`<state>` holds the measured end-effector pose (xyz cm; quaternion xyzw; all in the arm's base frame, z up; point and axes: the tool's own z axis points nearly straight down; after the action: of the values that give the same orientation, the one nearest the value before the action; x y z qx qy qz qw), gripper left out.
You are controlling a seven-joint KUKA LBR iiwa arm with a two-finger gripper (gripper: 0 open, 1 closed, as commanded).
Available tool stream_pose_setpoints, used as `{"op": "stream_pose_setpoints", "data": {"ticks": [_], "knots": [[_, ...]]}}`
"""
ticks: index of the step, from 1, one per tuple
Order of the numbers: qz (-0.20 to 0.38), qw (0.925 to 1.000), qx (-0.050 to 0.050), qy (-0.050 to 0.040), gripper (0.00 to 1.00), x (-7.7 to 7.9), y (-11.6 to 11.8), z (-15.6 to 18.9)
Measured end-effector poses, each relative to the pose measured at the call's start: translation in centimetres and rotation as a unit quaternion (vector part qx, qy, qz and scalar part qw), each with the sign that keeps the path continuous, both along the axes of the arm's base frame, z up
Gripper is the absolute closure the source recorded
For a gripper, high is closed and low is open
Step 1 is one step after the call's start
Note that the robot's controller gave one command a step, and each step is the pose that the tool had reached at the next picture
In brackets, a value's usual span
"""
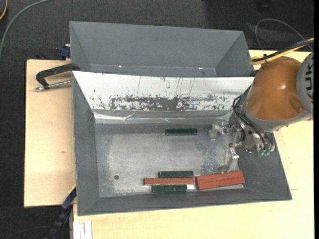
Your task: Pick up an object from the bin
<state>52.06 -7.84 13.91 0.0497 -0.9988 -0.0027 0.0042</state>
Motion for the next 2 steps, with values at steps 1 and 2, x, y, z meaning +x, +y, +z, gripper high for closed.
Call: {"op": "stream_pose_setpoints", "data": {"ticks": [1, 2], "knots": [[0.027, 0.9996, -0.001, -0.0069, 0.00, 7.7, 6.8, -4.7], [0.049, 0.9988, -0.002, -0.0047, 0.00, 7.7, 6.7, -6.9]]}}
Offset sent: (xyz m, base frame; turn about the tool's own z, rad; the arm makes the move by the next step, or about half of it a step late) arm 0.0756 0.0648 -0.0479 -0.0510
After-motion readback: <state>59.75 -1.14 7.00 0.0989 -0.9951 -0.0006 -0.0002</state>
